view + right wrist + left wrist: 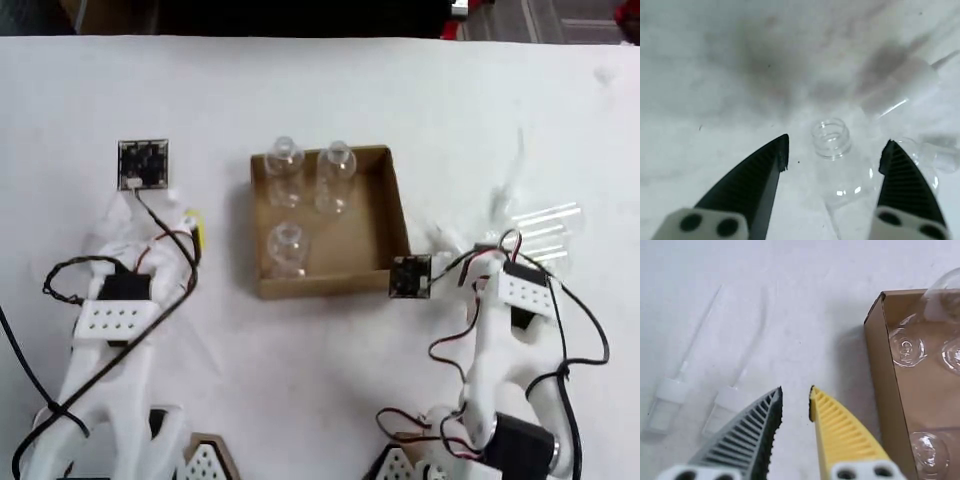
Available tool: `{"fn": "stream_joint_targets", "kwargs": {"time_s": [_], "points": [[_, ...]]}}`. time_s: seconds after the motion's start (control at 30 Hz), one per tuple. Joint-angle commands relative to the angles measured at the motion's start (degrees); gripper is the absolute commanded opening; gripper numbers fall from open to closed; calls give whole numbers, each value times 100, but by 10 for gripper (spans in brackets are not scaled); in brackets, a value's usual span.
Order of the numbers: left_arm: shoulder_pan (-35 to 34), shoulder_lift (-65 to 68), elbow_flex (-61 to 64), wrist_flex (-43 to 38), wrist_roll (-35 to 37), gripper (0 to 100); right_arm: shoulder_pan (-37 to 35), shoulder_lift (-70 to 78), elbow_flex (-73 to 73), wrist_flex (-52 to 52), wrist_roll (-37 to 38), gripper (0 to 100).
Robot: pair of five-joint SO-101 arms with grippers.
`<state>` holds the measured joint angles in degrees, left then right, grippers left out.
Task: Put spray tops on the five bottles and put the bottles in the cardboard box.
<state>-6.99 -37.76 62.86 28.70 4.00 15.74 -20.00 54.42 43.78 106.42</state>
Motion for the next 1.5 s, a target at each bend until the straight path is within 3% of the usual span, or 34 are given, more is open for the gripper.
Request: {"fn": "stream_joint_targets", "kwargs": {"time_s": [0.0,0.2,0.37,0.77,0.97,1.17,1.47], "points": [[57,-127,-26,-167,26,94,-101,110,-325,-31,79,262],[84,-127,-26,-167,26,94,-84,136,-325,-31,53,252],[75,-127,-26,-167,26,94,-84,145,-290,-242,62,171],[66,-127,-26,-167,26,94,-40,154,-281,-312,70,181],[66,-127,-26,-167,26,94,-66,145,-281,-312,53,43],[84,-127,-26,-167,26,94,-66,145,-290,-312,-9,26],[84,-127,-26,-167,26,94,-268,84,-730,-303,-1327,24]]}}
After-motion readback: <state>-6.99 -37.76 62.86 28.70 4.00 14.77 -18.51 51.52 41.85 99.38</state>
